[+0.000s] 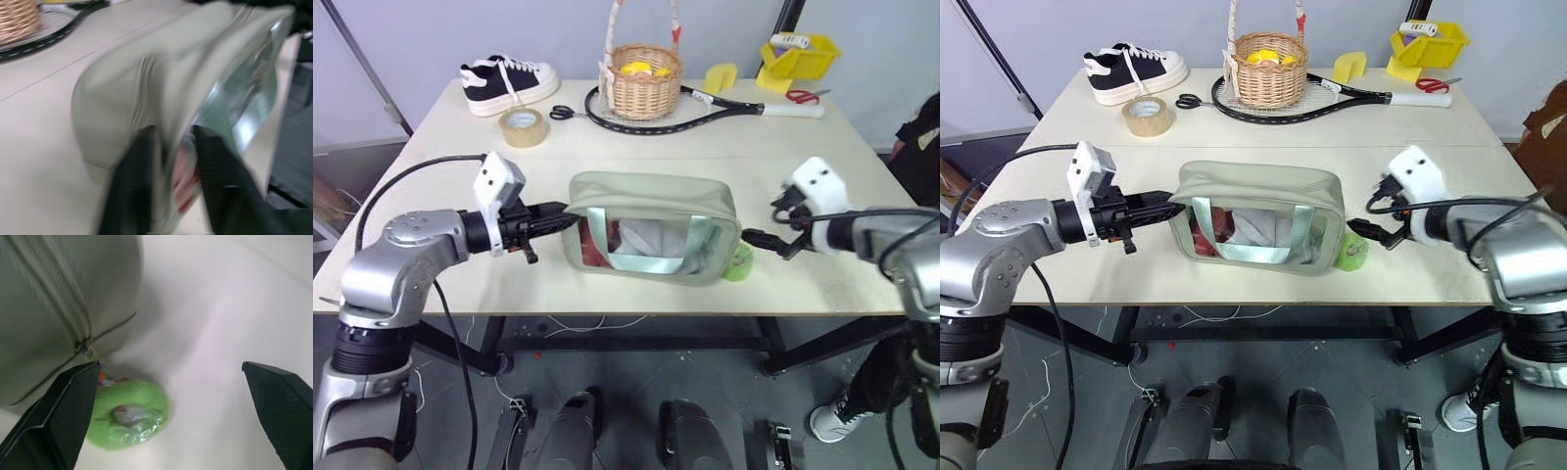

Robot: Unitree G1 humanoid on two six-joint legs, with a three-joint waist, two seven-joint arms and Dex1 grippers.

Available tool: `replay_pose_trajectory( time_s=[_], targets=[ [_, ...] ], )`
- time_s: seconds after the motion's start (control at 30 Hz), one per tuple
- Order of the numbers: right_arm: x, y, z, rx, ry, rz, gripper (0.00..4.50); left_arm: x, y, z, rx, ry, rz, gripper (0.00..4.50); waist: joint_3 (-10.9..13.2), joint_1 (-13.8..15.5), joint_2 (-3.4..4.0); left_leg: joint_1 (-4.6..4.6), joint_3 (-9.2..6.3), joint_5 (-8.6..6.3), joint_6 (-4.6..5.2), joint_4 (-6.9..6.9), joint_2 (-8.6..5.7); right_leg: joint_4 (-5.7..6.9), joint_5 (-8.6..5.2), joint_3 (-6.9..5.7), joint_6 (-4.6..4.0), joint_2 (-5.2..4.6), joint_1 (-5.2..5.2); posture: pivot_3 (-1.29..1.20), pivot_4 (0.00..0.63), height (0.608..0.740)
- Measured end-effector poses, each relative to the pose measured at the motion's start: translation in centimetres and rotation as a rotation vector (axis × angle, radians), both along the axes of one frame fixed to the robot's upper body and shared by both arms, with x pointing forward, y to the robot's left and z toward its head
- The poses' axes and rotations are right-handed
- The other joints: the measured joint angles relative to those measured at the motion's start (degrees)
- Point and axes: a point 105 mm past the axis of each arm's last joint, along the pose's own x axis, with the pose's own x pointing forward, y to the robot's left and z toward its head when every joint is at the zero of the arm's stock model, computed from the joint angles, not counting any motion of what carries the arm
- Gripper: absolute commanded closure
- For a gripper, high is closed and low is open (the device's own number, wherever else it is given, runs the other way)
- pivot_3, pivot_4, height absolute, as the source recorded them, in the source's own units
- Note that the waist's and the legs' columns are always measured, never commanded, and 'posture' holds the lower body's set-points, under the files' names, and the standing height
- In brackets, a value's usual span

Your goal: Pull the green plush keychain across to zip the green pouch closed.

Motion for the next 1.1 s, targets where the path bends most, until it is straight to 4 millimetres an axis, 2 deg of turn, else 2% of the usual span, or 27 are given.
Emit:
replay_pose_trajectory(
  time_s=[0.1,0.13,0.27,0.43,0.53,0.67,1.1],
  targets=[
    [-0.9,-0.4,1.5,0.021,-0.021,0.052,0.00,-0.9,0.6,1.4,-0.018,-0.001,-0.045,0.36,0.00,-0.05,0.00,0.01,0.00,-0.04,-0.01,-0.05,0.00,-0.08,0.00,0.00,0.00,-0.11,0.00,0.00,0.150,0.724],
    [-1.2,-0.3,1.8,0.028,-0.022,0.082,0.00,-1.3,0.9,2.1,-0.023,-0.003,-0.068,0.04,0.00,-0.09,0.00,-0.01,0.00,-0.05,-0.01,-0.07,0.00,-0.10,0.00,0.00,0.00,-0.13,-0.02,0.00,0.150,0.724],
    [-2.6,0.7,3.0,0.073,-0.022,0.226,0.00,-2.6,3.6,4.3,0.047,-0.003,-0.094,0.04,0.01,-0.44,0.04,-0.01,0.04,-0.08,0.04,-0.18,0.01,-0.23,0.00,0.05,-0.01,-0.15,-0.05,0.00,0.150,0.724],
    [-3.7,2.4,4.5,0.126,-0.047,0.381,0.00,-2.7,5.3,4.4,0.097,-0.008,-0.110,0.04,0.01,-0.09,0.10,-0.07,0.07,-0.12,0.03,-0.22,0.01,-0.48,0.02,-0.02,-0.04,-0.33,-0.02,0.00,0.150,0.724],
    [-3.8,2.9,5.2,0.121,-0.077,0.413,0.00,-2.4,5.5,4.8,0.092,-0.022,-0.117,0.04,0.01,-0.01,0.10,-0.28,0.15,-0.13,0.04,-0.22,0.00,-0.65,0.03,-0.12,-0.04,-0.48,-0.32,0.00,0.150,0.724],
    [-3.6,3.1,5.0,0.117,-0.077,0.415,0.00,-2.3,5.3,5.1,0.106,-0.041,-0.130,0.04,0.01,-0.08,0.10,-0.91,0.23,-0.10,0.11,-0.16,-0.08,-0.64,0.10,-0.08,0.04,-0.49,-0.71,0.00,0.150,0.724],
    [-3.8,3.6,4.9,0.107,-0.090,0.432,0.00,-2.0,5.1,4.7,0.095,-0.027,-0.109,0.04,0.01,-0.09,0.10,-0.86,0.27,-0.08,0.15,-0.06,-0.02,-0.57,0.20,-0.11,0.15,-0.29,-0.67,0.00,0.150,0.724]
  ],
)
